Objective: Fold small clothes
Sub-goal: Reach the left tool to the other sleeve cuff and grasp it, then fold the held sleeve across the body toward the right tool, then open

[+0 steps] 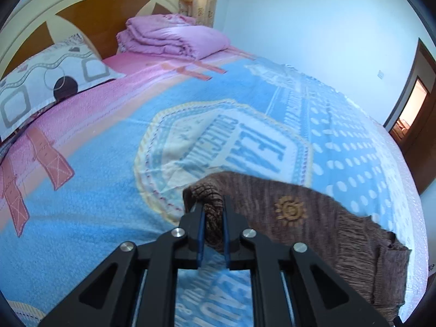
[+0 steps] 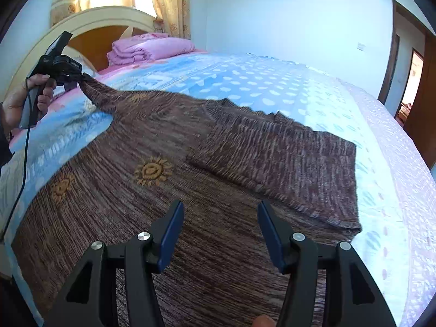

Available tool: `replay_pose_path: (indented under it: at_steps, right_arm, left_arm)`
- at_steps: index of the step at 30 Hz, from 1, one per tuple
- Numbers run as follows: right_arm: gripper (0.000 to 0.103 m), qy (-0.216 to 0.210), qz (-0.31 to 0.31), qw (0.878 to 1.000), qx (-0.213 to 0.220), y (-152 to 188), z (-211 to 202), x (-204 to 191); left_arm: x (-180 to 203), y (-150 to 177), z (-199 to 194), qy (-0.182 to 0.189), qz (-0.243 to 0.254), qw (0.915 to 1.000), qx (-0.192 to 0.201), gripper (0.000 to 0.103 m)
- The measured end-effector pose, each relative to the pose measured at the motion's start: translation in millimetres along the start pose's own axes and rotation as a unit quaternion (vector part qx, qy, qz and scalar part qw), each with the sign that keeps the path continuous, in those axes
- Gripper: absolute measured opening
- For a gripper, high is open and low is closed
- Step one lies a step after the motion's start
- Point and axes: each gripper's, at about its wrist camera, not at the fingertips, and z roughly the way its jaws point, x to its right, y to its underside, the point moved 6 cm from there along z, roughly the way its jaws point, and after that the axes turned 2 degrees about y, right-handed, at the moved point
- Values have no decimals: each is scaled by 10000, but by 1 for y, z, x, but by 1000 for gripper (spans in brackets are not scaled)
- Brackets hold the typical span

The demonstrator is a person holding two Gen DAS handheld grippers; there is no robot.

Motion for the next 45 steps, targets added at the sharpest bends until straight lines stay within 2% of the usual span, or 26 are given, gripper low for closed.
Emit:
replay_pose_path:
  at_steps: [9, 18, 21, 23, 25, 26, 29, 31, 32, 34, 36, 38, 42, 45]
  right_arm:
    - [57, 224, 373, 9990, 135, -7, -15, 39]
    - [57, 368, 624, 9973, 145, -4, -14, 66]
    - [57, 378, 624, 9973, 121, -2, -11, 67]
    - [57, 378, 640, 9972, 106, 0, -9, 68]
    - [57, 386, 642, 9972, 75, 3, -7, 68]
    - [57, 392, 629, 9972, 63, 4, -6, 68]
    - [57, 449, 559, 9974, 18, 8, -1, 68]
    - [57, 456, 561, 9974, -10, 10, 2, 69]
    - [57, 461, 575, 9973, -26, 11, 3, 71]
    - [57, 482, 613, 9969, -57, 13, 6, 73]
    - [57, 489, 651, 9966, -110, 14, 8, 73]
    - [57, 453, 687, 9965, -138, 11, 6, 70]
    - [57, 245, 456, 9985, -199, -10, 2, 45]
    - [57, 3, 89, 9993, -359, -35, 10, 18]
  left_arm:
    - [92, -7, -43, 655, 574, 9957, 315, 11]
    - [192, 26, -68, 1335, 1074, 9850, 217, 11]
    - [224, 52, -63, 1443, 1311, 9807, 133, 11]
    - [247, 80, -51, 1437, 1516, 9779, 22, 12]
    - [268, 110, -34, 1329, 1843, 9738, -102, 17]
    - [278, 131, -24, 1237, 2034, 9710, -207, 18]
    - [294, 173, -10, 1271, 2421, 9599, -619, 21]
    - [293, 182, -15, 1309, 2567, 9556, -619, 32]
    - [287, 181, -22, 1312, 2633, 9545, -487, 36]
    - [271, 169, -36, 1251, 2662, 9556, -171, 59]
    - [244, 147, -45, 996, 2640, 9590, 255, 73]
    - [211, 123, -39, 395, 2605, 9629, 583, 74]
    - [152, 89, 0, -742, 2537, 9623, 642, 74]
    - [126, 87, 26, -943, 2453, 9642, 367, 74]
